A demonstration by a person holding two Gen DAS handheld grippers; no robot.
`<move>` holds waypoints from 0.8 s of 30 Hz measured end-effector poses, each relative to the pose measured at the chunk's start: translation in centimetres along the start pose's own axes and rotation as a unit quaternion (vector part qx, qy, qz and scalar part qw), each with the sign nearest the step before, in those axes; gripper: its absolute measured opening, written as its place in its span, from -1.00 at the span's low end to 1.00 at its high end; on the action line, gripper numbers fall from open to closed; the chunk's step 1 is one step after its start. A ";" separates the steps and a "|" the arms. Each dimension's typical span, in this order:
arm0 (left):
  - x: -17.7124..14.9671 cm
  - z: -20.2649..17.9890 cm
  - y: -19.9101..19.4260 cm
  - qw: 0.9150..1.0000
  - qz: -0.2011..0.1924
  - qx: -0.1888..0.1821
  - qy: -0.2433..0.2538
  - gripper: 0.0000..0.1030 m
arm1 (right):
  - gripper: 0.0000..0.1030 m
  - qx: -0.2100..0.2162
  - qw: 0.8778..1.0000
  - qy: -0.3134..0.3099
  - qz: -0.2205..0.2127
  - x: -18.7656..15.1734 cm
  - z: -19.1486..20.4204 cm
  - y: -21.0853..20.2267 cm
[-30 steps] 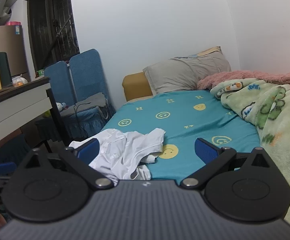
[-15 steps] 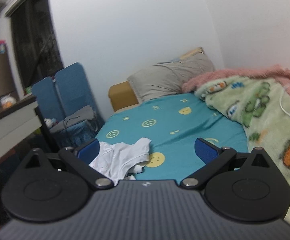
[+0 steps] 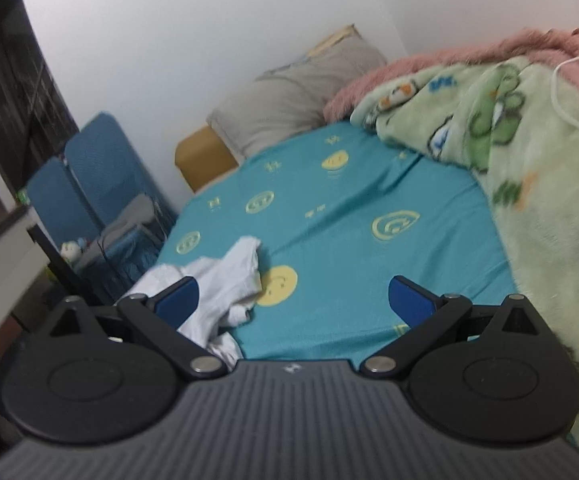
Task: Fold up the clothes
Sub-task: 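Grasp the white T-shirt edge with the left gripper and lift it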
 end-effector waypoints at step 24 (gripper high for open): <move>-2.4 13.1 -31.1 0.954 -0.248 -0.156 -0.058 -0.90 | 1.00 0.096 0.985 -0.143 0.027 -3.4 10.5 -4.0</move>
Point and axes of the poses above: each gripper's, at about its wrist camera, not at the fingertips, and y roughly the way its jaws point, z to its left, x to its top, the point moved 2 cm from there along y, roughly the way its jaws point, and after that the axes turned 14 degrees about x, right-handed, at the moved point
